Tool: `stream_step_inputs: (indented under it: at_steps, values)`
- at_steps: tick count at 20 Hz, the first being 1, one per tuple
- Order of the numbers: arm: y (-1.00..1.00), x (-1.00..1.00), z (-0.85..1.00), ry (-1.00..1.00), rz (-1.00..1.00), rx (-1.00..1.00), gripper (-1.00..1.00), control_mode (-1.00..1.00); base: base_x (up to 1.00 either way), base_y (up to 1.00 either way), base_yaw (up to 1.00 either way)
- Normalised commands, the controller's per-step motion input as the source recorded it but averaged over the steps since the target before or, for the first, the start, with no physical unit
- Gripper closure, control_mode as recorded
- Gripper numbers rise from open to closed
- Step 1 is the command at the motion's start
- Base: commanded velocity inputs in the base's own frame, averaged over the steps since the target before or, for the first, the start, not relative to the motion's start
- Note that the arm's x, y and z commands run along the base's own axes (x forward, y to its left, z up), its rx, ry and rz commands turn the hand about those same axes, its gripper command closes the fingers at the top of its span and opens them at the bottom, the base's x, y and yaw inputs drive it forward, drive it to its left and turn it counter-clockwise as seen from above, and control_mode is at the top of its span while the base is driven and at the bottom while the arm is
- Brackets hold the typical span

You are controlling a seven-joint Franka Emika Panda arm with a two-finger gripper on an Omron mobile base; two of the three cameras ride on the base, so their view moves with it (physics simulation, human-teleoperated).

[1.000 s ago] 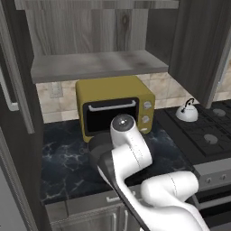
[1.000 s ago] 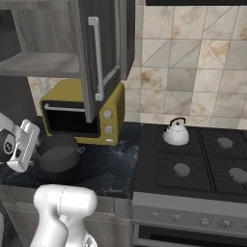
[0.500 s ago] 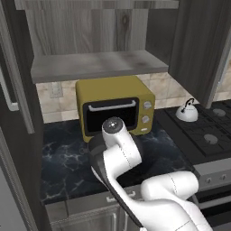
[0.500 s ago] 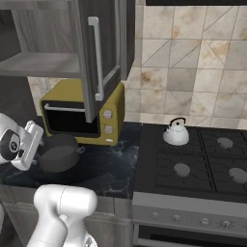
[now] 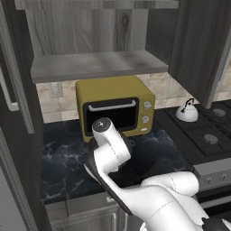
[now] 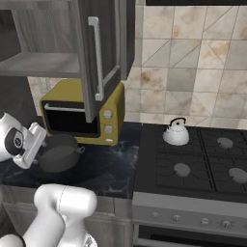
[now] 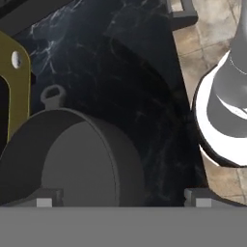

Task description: Pick the kettle from the cabinet and place it on a stove burner. Then pick the pot from the counter and place it on another stove burner. Finally, turn both burners on.

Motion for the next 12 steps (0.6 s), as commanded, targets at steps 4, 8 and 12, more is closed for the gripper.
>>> stream_step_inputs:
  at_steps: [4, 8, 12]
  values:
    - [0.18, 0.30, -0.23, 0.05, -0.08, 0.00, -1.00, -1.00, 0.00, 0.00, 0.00]
    - [0.17, 0.21, -0.20, 0.04, -0.08, 0.00, -1.00, -1.00, 0.00, 0.00, 0.00]
    - [0.15, 0.10, -0.21, 0.04, -0.07, 0.00, -1.00, -1.00, 0.00, 0.00, 0.00]
